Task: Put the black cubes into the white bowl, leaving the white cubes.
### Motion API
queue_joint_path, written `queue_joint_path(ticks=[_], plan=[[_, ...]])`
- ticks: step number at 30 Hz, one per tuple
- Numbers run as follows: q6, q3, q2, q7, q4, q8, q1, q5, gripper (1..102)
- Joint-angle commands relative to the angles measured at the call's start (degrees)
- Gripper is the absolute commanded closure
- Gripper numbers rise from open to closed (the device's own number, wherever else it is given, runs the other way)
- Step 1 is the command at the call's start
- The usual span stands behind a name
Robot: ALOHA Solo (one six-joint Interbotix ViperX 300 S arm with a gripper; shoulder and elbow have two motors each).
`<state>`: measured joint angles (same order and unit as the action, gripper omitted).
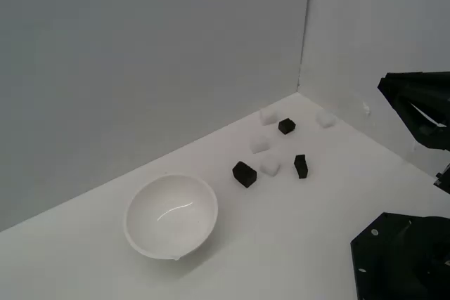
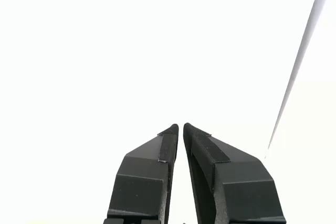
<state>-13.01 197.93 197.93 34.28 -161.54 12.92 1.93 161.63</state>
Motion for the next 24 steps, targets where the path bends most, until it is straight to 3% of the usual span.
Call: queue_joint_path(ticks=[1, 13, 15, 20, 24], plan=[[-0.44, 0.70, 0.79, -0.35, 1.58, 0.62, -1.23, -2.02, 99], [-0.44, -6.15, -6.24, -0.79, 6.06, 0.62, -0.09, -6.59, 99], [0.09, -8.79, -8.88, 0.18, 8.26, 0.62, -0.09, -8.79, 99], [3.60, -16.08, -16.17, 6.77, 15.21, 0.44, 0.00, -15.47, 99], [3.78, -18.46, -18.54, 7.56, 18.90, 0.18, -0.09, -19.16, 99]])
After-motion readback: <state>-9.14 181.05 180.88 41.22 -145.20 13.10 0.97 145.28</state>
